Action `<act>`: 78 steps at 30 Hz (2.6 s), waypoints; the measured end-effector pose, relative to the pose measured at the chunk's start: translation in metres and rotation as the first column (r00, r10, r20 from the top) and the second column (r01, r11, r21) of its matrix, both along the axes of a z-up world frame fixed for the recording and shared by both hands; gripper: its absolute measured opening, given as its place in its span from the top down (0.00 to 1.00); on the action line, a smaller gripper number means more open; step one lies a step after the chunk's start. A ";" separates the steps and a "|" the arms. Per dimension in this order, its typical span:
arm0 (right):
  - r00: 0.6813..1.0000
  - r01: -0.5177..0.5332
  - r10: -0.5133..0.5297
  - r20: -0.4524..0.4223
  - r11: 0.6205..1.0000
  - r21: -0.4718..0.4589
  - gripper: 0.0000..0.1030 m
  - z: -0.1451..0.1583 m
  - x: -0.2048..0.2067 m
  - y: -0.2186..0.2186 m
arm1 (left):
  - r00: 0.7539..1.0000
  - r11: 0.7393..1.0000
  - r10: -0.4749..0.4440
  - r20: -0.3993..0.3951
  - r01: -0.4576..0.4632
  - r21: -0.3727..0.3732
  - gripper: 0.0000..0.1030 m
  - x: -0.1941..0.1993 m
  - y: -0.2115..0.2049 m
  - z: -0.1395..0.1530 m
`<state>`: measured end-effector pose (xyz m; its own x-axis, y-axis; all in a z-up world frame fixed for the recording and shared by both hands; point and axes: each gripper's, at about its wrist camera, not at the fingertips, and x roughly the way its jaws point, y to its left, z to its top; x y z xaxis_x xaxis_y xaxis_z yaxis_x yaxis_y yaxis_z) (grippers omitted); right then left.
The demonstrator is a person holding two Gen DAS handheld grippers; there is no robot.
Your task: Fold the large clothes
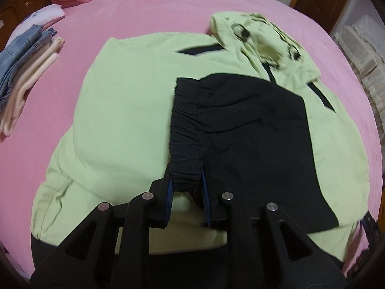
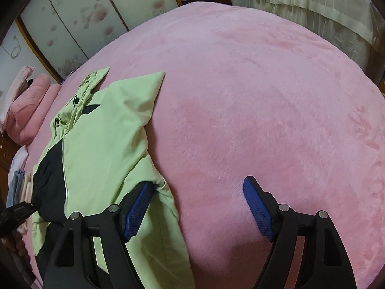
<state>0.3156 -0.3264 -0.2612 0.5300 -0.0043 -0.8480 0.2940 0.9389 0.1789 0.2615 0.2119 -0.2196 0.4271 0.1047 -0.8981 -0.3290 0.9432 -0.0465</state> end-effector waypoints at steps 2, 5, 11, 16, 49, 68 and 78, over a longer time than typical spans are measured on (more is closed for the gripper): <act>1.000 -0.008 0.008 -0.010 1.000 0.026 0.25 0.004 -0.001 0.002 | 1.000 1.000 0.009 0.003 -0.009 0.029 0.82 0.006 0.007 -0.001; 1.000 -0.005 0.005 -0.003 1.000 -0.025 0.35 0.014 -0.015 0.010 | 0.998 1.000 0.011 -0.064 -0.009 0.027 0.80 0.016 0.012 -0.004; 0.995 0.071 -0.073 0.066 0.997 0.035 0.83 0.041 -0.023 0.029 | 0.999 0.996 -0.006 -0.040 0.010 0.094 0.75 -0.004 -0.003 0.018; 0.992 -0.127 0.121 0.036 0.950 0.286 0.90 0.024 0.008 0.094 | 0.988 0.996 0.027 0.151 -0.039 0.077 0.75 -0.035 -0.030 0.051; 0.936 -0.322 0.350 0.043 0.797 0.510 1.00 -0.036 0.092 0.190 | 0.990 0.933 -0.138 0.037 0.142 -0.331 0.98 0.061 -0.083 -0.014; 0.969 0.093 -0.132 0.207 0.978 0.188 1.00 0.027 0.107 0.074 | 0.992 0.999 -0.035 0.121 0.040 -0.035 0.99 0.087 -0.019 -0.002; 0.980 -0.188 0.199 0.007 0.916 0.355 1.00 -0.034 0.089 0.183 | 0.995 0.992 -0.059 -0.078 0.067 0.104 0.99 0.062 -0.047 -0.029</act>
<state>0.4050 -0.1436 -0.2952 0.4662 0.3978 -0.7902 0.1228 0.8555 0.5031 0.3232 0.1648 -0.2491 0.3675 0.1761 -0.9132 -0.2680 0.9603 0.0774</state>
